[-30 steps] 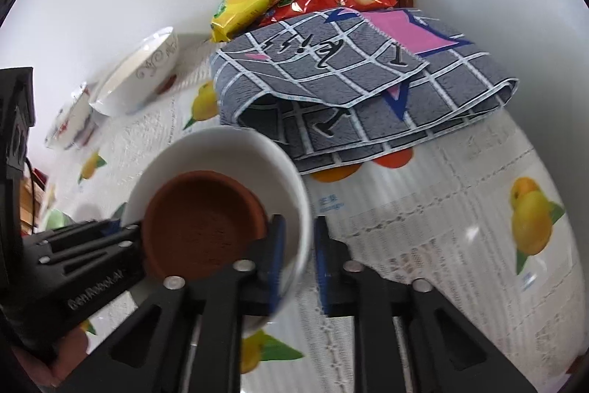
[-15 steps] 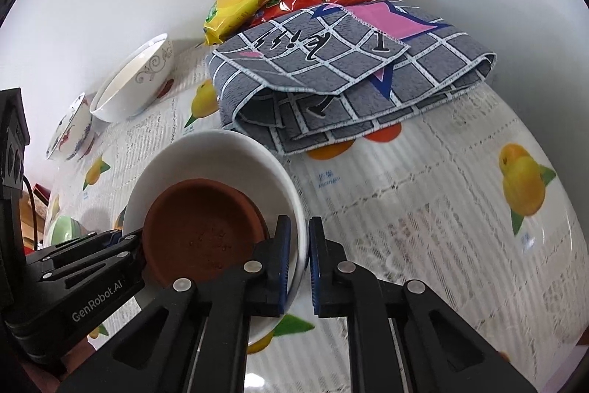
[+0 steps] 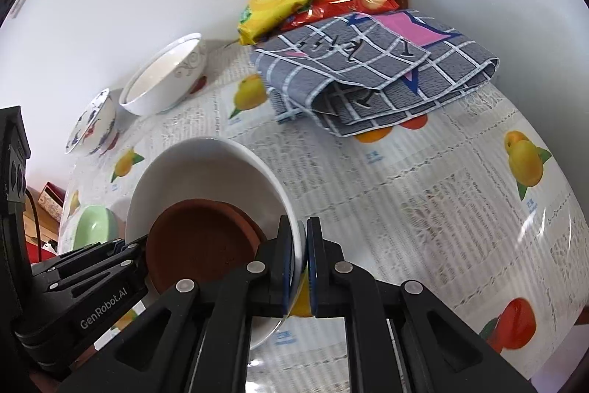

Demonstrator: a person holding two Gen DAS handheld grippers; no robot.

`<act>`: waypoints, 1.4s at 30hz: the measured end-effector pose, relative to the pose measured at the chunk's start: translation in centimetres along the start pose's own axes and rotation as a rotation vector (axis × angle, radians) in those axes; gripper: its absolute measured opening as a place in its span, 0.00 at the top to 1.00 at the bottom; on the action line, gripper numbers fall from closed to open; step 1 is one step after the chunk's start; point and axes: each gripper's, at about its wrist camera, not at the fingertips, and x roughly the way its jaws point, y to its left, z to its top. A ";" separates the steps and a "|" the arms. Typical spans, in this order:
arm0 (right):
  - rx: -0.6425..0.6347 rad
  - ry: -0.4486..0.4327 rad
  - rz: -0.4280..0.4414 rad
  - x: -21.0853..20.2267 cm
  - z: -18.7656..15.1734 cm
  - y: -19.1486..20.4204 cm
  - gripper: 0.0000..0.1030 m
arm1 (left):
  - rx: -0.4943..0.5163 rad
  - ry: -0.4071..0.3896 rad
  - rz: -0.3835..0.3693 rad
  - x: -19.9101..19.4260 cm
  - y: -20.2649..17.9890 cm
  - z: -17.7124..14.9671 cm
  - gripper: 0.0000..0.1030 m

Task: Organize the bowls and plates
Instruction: 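Close both grippers on the rim of the white bowl, then lift the white bowl with both grippers and carry it over the green plate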

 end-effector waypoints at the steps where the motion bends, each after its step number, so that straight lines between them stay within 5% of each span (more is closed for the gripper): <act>1: 0.001 -0.001 0.002 -0.1 -0.1 0.3 0.93 | -0.002 -0.003 0.001 -0.3 0.3 0.0 0.92; 25: 0.081 -0.082 -0.037 -5.3 -2.7 6.9 0.93 | 0.069 -0.040 -0.051 -6.7 4.5 -0.8 0.93; 42: 0.039 -0.078 0.016 -5.9 -3.2 9.2 0.92 | -0.001 -0.068 -0.022 -8.9 7.0 -2.1 0.93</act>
